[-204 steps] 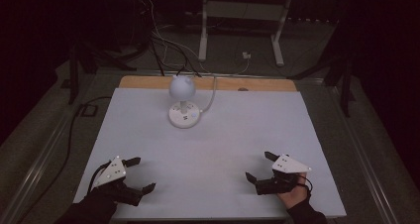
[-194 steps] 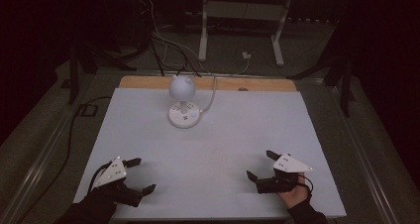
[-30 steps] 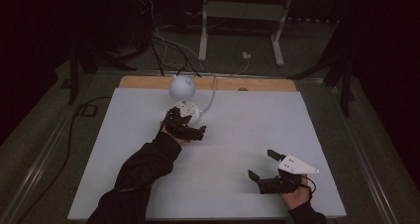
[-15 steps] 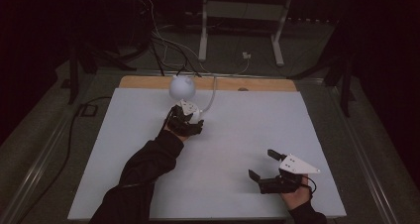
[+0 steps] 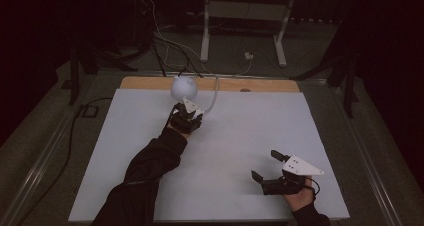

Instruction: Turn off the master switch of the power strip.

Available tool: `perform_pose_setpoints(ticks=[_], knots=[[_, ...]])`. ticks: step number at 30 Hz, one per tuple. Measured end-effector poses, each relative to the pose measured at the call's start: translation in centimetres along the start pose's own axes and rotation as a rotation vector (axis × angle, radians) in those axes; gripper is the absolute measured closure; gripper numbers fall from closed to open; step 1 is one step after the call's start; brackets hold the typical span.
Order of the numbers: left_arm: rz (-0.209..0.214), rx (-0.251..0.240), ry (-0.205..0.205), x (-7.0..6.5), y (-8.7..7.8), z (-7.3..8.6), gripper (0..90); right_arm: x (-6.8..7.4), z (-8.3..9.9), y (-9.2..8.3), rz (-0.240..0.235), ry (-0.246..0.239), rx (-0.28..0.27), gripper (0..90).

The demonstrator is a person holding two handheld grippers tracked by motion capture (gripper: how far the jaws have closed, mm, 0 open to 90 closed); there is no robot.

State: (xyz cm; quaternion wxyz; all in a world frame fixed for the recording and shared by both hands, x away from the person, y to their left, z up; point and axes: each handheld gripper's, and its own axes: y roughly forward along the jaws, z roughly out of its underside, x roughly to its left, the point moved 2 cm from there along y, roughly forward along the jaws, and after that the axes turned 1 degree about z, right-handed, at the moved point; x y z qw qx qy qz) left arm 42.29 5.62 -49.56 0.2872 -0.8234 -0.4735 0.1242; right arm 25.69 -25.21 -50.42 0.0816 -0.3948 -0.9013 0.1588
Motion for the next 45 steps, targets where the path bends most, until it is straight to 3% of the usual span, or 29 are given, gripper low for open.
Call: perform_pose_setpoints(ticks=[13,18,25,33,38,45], knots=[[-0.023,-0.012,-0.023,0.7,0.9,-0.1,89.0,0.0,0.0,0.1,-0.009,0.001,0.002,0.0],[-0.032,-0.014,0.034,0.5,1.2,0.0,90.0,0.1,0.0,0.1,-0.011,0.001,0.004,0.0],[-0.076,-0.012,0.146,-0.2,1.8,0.5,90.0,0.1,0.0,0.1,-0.012,0.001,0.005,0.0],[-0.124,-0.007,0.225,-0.6,2.4,0.9,90.0,0.1,0.0,0.1,-0.016,0.002,0.005,0.0],[-0.125,0.002,0.216,-0.5,2.8,1.2,90.0,0.1,0.0,0.2,-0.018,0.003,0.007,0.0],[-0.148,0.010,0.234,-0.5,3.2,1.3,90.0,0.1,0.1,0.2,-0.024,0.004,0.009,0.0]])
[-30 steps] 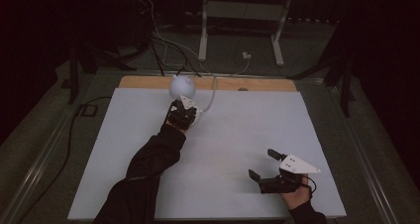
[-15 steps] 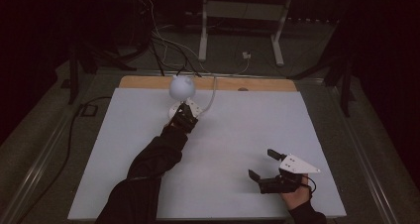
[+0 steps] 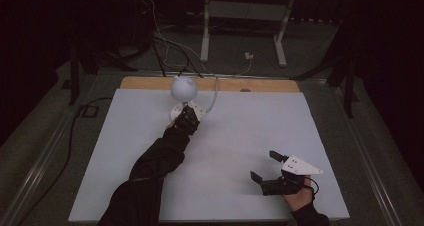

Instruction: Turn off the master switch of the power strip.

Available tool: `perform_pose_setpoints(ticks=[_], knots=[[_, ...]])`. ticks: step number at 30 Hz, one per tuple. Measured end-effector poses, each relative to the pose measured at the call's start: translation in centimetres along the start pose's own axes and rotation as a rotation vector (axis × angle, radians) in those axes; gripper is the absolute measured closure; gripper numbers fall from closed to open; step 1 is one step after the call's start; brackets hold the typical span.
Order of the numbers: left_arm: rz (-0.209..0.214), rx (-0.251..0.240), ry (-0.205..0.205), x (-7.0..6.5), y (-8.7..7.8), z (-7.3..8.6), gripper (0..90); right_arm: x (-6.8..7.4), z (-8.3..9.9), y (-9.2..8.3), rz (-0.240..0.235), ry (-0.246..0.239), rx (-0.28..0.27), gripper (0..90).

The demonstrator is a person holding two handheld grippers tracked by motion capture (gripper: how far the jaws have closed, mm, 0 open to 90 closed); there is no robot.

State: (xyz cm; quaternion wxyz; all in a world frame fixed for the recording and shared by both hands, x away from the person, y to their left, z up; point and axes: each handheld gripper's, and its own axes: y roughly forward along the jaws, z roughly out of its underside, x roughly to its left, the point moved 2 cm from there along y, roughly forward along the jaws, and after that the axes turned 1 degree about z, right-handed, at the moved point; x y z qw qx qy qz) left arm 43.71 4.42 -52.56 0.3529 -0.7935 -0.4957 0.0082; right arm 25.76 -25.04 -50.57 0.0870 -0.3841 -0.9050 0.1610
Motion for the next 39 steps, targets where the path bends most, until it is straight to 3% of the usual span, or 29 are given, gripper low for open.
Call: perform_pose_setpoints(ticks=[5,7,11,21,27,31,34,39], knots=[[-0.010,0.001,-0.010,0.13,0.24,0.22,90.0,-0.01,0.00,-0.01,0.000,0.001,-0.002,0.0],[-0.020,0.001,0.011,-0.03,0.24,0.25,90.0,0.01,0.01,0.00,-0.002,0.002,0.000,0.0],[-0.020,0.006,-0.002,-0.04,0.26,0.17,90.0,0.02,0.02,0.04,-0.002,0.002,0.002,0.0],[-0.010,0.006,0.014,-0.25,0.29,0.31,90.0,0.02,0.02,0.04,-0.002,0.002,0.002,0.0],[0.004,0.009,0.003,-0.06,0.31,0.34,90.0,0.02,0.03,0.03,-0.003,0.003,0.001,0.0],[-0.021,0.009,0.014,-0.13,0.38,0.41,90.0,0.02,0.04,0.06,-0.003,0.003,0.003,0.0],[0.000,0.010,-0.018,0.21,0.42,0.38,90.0,0.00,0.05,0.06,-0.003,0.005,0.005,0.0],[0.001,0.028,0.003,0.19,0.44,0.18,90.0,-0.01,0.06,0.11,-0.004,0.005,0.007,0.0]])
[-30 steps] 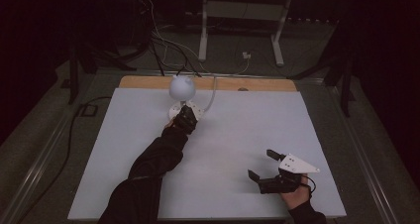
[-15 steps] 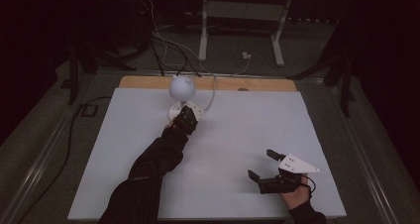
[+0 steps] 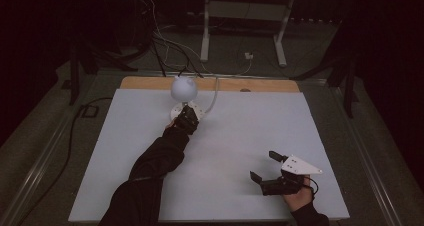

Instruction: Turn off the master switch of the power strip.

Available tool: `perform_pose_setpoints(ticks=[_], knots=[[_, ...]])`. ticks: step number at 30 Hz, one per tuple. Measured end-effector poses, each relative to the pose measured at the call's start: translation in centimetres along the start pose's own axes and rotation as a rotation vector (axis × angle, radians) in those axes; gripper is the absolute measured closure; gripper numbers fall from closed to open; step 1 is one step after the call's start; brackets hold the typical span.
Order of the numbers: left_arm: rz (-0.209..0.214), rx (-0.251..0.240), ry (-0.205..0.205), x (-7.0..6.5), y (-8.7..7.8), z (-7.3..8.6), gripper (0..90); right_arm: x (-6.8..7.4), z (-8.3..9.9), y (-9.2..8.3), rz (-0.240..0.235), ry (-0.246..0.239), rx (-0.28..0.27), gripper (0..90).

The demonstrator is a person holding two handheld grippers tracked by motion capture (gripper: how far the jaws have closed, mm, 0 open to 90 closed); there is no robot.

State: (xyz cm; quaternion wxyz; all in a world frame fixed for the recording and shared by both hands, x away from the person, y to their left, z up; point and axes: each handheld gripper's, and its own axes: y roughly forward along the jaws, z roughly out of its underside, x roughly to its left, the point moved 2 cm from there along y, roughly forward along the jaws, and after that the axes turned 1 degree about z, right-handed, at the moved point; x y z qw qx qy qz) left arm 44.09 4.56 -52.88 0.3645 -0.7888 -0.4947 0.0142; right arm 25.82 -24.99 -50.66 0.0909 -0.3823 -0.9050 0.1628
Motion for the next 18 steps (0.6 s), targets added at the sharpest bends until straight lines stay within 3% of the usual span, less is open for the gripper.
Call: perform_pose_setpoints(ticks=[4,7,9,15,18], knots=[[-0.006,0.004,0.009,-0.09,-0.03,0.00,90.0,0.04,-0.01,-0.01,0.000,-0.002,-0.001,0.0],[0.015,0.011,0.002,0.09,-0.06,-0.09,90.0,0.04,0.00,0.00,0.001,-0.003,0.000,0.0],[0.013,0.016,0.023,0.02,-0.07,-0.14,90.0,0.04,0.00,0.02,0.000,-0.003,0.001,0.0],[0.032,0.035,0.022,0.05,-0.09,-0.43,90.0,0.10,0.02,0.07,-0.003,-0.002,0.005,0.0],[0.028,0.043,0.042,0.00,-0.10,-0.50,90.0,0.16,0.01,0.05,-0.004,-0.004,0.004,0.0]])
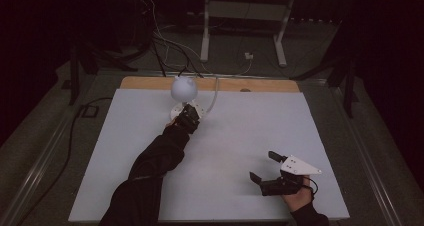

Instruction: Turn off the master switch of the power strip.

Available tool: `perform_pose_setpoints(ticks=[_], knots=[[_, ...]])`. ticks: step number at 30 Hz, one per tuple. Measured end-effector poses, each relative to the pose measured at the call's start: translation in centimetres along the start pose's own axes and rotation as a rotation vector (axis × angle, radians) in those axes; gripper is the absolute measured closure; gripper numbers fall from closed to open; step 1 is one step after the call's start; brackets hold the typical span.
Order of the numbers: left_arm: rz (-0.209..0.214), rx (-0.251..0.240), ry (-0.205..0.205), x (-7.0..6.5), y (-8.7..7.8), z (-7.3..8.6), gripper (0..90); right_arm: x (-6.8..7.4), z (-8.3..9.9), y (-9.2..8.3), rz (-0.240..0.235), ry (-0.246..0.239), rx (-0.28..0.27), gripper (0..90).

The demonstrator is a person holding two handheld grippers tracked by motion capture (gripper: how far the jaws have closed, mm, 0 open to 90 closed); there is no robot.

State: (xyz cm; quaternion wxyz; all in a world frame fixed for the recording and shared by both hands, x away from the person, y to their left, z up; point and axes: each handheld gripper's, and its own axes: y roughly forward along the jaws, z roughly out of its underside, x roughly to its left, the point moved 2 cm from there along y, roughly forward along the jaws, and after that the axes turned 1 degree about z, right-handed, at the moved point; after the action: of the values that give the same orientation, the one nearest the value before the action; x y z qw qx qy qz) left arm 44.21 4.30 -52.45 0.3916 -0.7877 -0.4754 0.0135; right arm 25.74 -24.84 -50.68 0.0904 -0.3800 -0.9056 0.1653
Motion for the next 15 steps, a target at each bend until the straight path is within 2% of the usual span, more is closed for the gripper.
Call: perform_pose_setpoints(ticks=[2,3,6,11,15], knots=[[0.002,0.006,-0.001,0.02,0.03,-0.07,90.0,-0.02,0.01,0.01,-0.001,0.001,0.000,0.0],[0.001,0.010,0.012,-0.02,0.04,-0.13,90.0,-0.04,0.01,0.02,0.000,0.002,0.001,0.0],[0.007,0.032,0.006,0.03,0.11,-0.35,90.0,0.01,0.01,0.04,-0.001,0.002,0.001,0.0],[0.033,0.039,-0.003,0.34,0.10,-0.39,90.0,0.06,-0.03,0.01,-0.002,0.000,-0.001,0.0],[0.025,0.038,0.003,0.24,0.11,-0.41,90.0,0.01,-0.01,0.03,-0.001,0.003,0.001,0.0]])
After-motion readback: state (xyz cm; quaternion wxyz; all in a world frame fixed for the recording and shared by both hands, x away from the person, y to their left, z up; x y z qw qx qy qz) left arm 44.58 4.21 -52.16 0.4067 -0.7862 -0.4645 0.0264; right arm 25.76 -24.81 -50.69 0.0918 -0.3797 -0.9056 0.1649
